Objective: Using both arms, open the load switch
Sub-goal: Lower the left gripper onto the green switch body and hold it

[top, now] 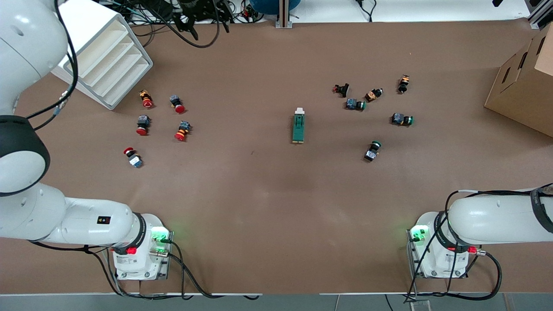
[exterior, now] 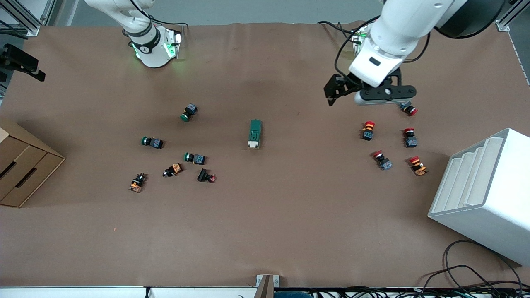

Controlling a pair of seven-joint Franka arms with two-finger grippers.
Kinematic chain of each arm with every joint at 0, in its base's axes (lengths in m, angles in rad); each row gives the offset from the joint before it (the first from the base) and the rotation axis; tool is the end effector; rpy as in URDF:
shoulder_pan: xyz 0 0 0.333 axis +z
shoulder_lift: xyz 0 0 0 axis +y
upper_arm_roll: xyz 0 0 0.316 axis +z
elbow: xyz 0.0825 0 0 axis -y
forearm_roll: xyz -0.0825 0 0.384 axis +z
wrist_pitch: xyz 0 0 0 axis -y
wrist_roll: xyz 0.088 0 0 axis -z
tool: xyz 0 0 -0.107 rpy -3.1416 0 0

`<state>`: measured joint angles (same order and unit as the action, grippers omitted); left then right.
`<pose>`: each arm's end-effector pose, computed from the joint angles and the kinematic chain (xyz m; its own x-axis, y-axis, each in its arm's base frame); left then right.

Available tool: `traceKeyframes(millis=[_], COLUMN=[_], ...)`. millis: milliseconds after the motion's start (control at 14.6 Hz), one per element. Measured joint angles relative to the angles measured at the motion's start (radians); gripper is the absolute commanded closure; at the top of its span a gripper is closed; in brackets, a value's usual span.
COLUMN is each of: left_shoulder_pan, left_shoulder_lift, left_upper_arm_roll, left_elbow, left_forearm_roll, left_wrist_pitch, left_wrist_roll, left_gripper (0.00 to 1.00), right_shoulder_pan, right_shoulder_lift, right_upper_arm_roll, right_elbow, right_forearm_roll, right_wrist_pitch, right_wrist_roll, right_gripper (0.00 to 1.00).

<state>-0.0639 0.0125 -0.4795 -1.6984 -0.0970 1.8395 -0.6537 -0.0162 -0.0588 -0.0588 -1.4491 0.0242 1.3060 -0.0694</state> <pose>0.4923 -0.3047 0.5824 0.9903 0.1331 0.0400 0.1252 -0.9794 0.1587 0.5042 -0.0360 0.6894 0.9966 0.0014 -0.0821 -0.0014 -0.9995 -0.0330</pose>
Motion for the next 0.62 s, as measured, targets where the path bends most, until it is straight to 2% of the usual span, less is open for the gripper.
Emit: traceKeyframes(millis=[274, 411, 617], left_shoulder_pan=[-0.015, -0.041, -0.094], left_shoulder_lift=[0.05, 0.074, 0.097], left_upper_arm_roll=[-0.077, -0.084, -0.085], left_elbow=[-0.015, -0.016, -0.037], left_forearm_roll=[0.001, 0.016, 0.103], left_wrist_pitch=[0.055, 0.06, 0.07], left_wrist_roll=[-0.108, -0.121, -0.135], left_gripper=[0.0, 0.0, 0.0], right_shoulder_pan=[0.0, 0.0, 0.0], right_shoulder_lift=[0.0, 0.0, 0.0], right_upper_arm_roll=[0.0, 0.0, 0.0], right_elbow=[0.0, 0.0, 0.0], right_forearm_roll=[0.0, 0.0, 0.0], right_wrist_pitch=[0.0, 0.0, 0.0], right_wrist_roll=[0.0, 0.0, 0.0], right_gripper=[0.0, 0.0, 0.0])
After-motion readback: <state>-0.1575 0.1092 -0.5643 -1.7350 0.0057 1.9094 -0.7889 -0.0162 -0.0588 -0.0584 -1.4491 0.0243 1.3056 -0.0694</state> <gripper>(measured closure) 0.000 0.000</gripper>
